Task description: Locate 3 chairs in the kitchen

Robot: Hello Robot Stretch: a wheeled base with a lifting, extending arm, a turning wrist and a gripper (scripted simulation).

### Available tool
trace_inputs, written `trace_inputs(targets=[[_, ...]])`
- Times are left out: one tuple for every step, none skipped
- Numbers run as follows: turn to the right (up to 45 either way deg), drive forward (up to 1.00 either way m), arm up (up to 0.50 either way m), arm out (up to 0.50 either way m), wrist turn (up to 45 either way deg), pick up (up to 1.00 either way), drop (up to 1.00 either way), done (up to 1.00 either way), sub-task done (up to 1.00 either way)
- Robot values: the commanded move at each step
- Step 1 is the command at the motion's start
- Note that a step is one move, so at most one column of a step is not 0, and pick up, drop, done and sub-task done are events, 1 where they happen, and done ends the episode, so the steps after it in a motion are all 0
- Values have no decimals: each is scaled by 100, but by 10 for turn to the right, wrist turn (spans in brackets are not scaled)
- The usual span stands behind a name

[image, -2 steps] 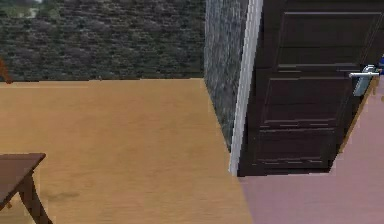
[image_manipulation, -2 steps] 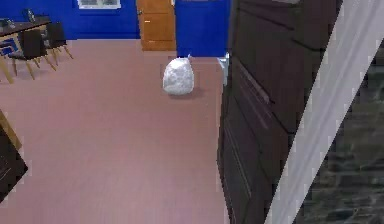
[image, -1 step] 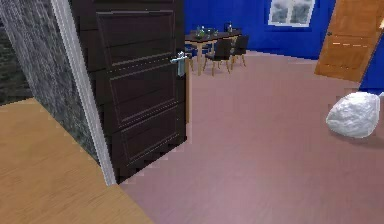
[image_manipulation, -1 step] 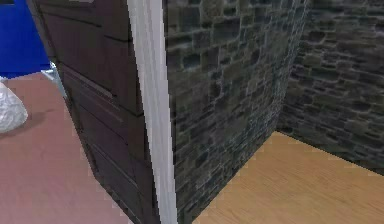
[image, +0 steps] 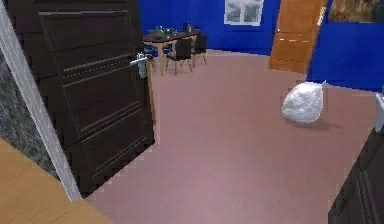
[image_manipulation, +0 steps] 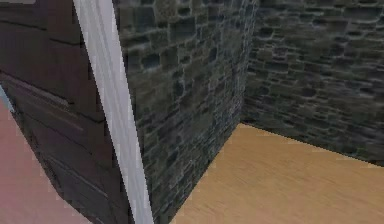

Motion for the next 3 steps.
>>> trace_inputs(targets=[[30,0,0,0,0,0,0,0,0],[-270,0,0,0,0,0,0,0,0],[0,50,0,0,0,0,0,0,0]])
